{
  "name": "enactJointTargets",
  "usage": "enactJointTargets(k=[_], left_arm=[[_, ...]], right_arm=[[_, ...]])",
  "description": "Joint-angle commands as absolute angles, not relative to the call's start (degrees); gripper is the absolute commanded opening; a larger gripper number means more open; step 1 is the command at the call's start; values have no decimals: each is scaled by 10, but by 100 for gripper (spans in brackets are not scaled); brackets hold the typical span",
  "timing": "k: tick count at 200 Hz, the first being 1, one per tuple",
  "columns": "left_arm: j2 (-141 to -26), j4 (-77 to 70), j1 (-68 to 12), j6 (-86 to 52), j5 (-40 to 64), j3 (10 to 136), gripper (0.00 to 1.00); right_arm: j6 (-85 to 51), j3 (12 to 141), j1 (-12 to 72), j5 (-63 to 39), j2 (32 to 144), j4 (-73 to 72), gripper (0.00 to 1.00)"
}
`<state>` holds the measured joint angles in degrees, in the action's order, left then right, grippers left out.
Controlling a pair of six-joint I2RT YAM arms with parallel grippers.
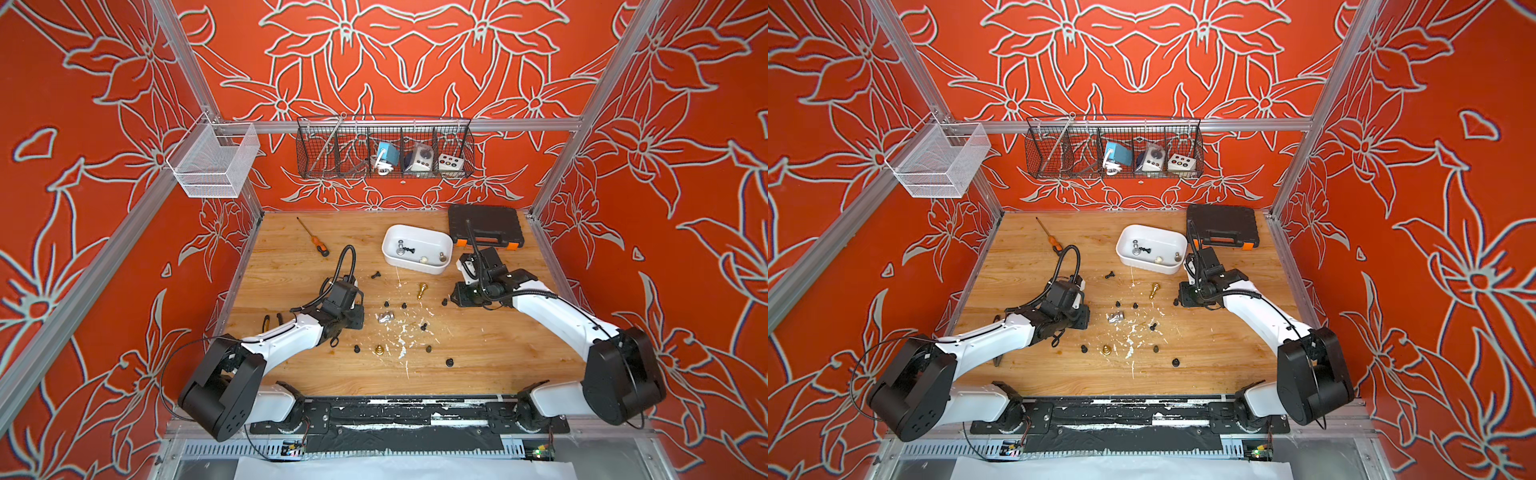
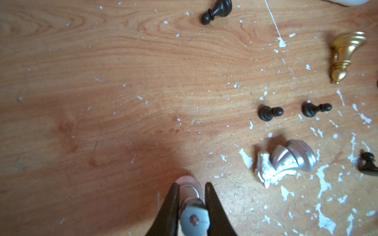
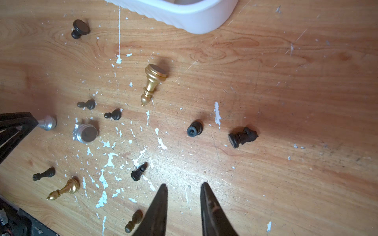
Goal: Put the chess pieces into the storage box
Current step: Pick up the chess piece at the center of the board, then place the chess piece in the storage box.
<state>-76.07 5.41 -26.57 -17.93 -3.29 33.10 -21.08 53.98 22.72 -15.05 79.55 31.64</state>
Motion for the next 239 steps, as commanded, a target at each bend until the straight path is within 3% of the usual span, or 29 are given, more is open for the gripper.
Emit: enactJointTargets(k=[1,115,177,239], left_arm=[[-758,49,-262,-177,-29,343,21],[-768,54,-265,-153,25,424,18],[-867,65,-294,-139,43,588,17],[-1045,93,-334,-129,36,813,16]], right_arm=[[-215,529,220,-141,779,316,30],[-233,489,216,-132,716,312,30],[-239,440,203,-132,658,307,30],[-271,365,198,-152,576,298,30]])
